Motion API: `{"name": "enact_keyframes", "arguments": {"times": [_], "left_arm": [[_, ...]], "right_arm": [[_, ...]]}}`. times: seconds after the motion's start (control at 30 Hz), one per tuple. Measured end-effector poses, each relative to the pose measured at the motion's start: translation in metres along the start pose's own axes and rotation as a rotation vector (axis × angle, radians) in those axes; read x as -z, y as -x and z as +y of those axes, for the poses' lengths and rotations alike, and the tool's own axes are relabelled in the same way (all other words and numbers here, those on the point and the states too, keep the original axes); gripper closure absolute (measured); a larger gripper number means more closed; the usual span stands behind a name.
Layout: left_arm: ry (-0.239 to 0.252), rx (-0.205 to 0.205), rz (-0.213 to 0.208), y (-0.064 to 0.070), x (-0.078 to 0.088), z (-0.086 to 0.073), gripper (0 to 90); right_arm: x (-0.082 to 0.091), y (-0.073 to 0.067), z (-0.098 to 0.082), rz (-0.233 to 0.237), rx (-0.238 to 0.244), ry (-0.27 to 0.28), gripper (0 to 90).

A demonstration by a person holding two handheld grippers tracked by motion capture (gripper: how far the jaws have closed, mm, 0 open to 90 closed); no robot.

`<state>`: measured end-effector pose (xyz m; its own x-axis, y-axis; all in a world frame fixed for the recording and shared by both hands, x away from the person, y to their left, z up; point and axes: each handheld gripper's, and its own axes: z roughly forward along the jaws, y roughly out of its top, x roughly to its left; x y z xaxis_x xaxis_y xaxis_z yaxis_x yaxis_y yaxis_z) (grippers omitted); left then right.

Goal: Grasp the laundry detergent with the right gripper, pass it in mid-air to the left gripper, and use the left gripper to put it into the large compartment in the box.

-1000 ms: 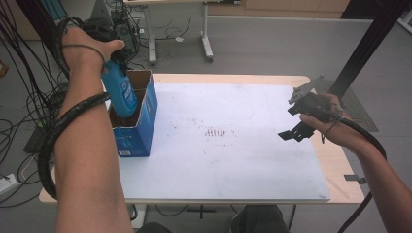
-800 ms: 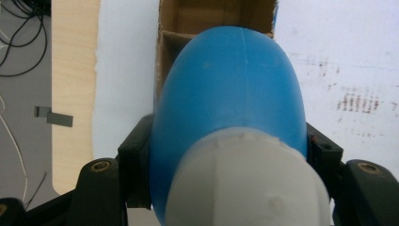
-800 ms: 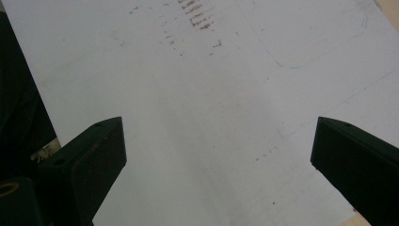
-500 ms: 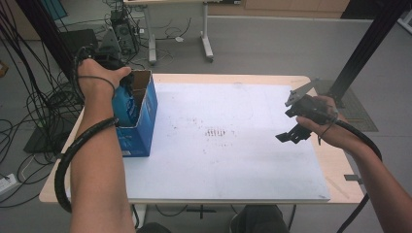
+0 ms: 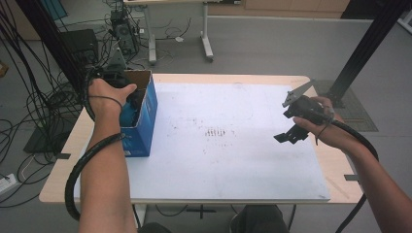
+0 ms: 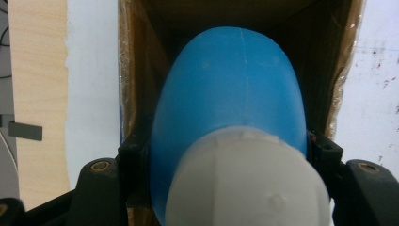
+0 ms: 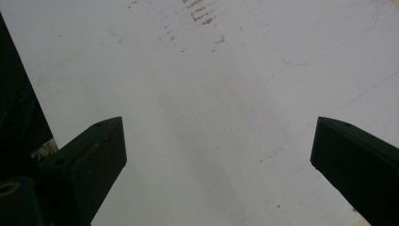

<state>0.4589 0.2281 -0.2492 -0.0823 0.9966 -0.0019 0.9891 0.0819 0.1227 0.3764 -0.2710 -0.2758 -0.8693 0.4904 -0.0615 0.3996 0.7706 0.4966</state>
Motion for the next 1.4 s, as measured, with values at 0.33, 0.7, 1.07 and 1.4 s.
{"name": "enact_keyframes", "arguments": {"times": [0.33, 0.7, 1.07, 1.4], "left_arm": [[0.007, -0.014, 0.001, 0.0, -0.015, -0.005, 36.7], [0.019, -0.026, -0.001, -0.002, -0.022, -0.012, 36.6], [0.017, -0.025, 0.005, -0.001, -0.023, -0.01, 36.5], [0.017, -0.019, 0.007, -0.001, -0.023, -0.01, 36.3]], "right_arm": [[-0.003, 0.0, 0.002, 0.003, 0.002, -0.003, 3.6], [-0.003, 0.001, 0.003, 0.001, 0.0, 0.002, 3.6], [-0.005, 0.003, 0.004, -0.003, 0.003, -0.005, 3.6], [-0.004, 0.005, 0.003, -0.008, 0.002, -0.004, 3.6]]}}
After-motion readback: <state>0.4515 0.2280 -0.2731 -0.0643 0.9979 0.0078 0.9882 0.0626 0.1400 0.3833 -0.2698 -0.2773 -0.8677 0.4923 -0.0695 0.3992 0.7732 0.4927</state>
